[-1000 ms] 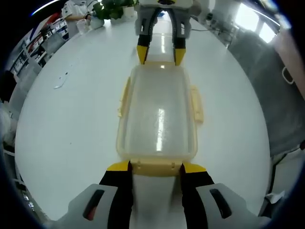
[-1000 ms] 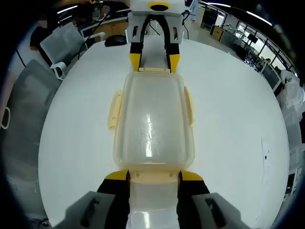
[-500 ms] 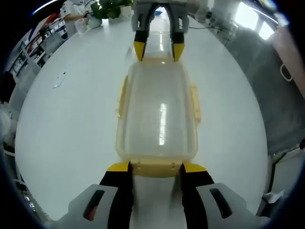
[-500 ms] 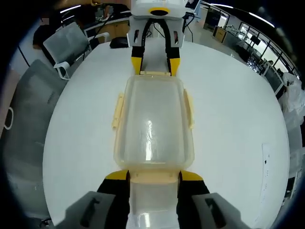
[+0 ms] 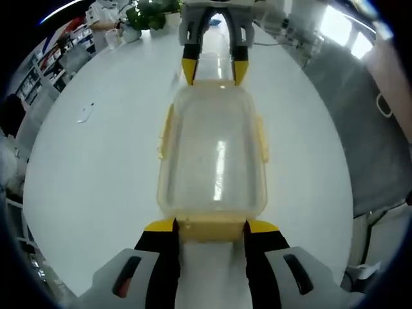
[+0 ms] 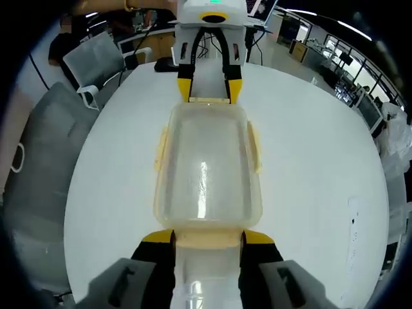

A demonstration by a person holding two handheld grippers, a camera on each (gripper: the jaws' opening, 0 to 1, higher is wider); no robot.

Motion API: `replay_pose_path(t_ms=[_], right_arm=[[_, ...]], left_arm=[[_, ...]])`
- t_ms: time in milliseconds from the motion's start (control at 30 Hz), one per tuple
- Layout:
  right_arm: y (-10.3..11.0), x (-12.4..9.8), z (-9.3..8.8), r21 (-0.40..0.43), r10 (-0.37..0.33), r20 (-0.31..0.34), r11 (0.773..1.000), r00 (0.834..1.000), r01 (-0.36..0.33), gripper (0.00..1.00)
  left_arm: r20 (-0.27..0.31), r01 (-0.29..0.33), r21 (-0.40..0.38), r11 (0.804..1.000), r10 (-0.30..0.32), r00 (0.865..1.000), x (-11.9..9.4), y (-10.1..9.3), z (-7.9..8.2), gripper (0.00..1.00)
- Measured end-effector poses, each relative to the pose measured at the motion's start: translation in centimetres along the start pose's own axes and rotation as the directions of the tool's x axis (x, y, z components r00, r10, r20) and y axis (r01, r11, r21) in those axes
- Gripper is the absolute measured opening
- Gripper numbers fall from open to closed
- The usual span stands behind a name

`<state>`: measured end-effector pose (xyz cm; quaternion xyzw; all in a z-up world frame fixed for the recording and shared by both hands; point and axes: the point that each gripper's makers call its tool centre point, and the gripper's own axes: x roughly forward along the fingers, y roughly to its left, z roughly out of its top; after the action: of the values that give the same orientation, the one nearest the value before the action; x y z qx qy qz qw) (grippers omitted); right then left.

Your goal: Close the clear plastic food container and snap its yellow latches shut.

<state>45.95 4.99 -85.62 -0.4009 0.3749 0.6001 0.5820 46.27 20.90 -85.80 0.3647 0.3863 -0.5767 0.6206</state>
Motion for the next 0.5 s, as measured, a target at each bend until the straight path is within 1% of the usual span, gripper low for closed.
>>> replay_pose_path(t_ms=[200,300,367,500], right_arm=[[0.1,-1.0,0.4,-0.006,-0.010,0.009,1.000,1.000,0.010,0.36],[0.0,-1.5,0.2,-0.005,-0.015,0.010,1.000,1.000,0.015,0.36],[0.0,-2.2,0.0,0.000,-0.020,0.013,1.000,1.000,0.020,0.36],[-0.1,-3.1,-0.5,-0.003,-0.032,0.012,0.999,0.999,0.033,0.36]], left_arm=[[-0.004,-0.008,0.003,1.000,0.008,1.000,-1.0,0.0,0.5,0.36],[-0.005,-0.012,0.012,1.000,0.012,1.000,-1.3,0.1,1.1,0.36],[-0.003,-0.024,0.030,0.999,0.024,1.000,-1.6,0.2,1.8,0.36],[0.000,-0.032,0.034,0.999,0.032,0.999,-1.8,0.2,2.8,0.36]])
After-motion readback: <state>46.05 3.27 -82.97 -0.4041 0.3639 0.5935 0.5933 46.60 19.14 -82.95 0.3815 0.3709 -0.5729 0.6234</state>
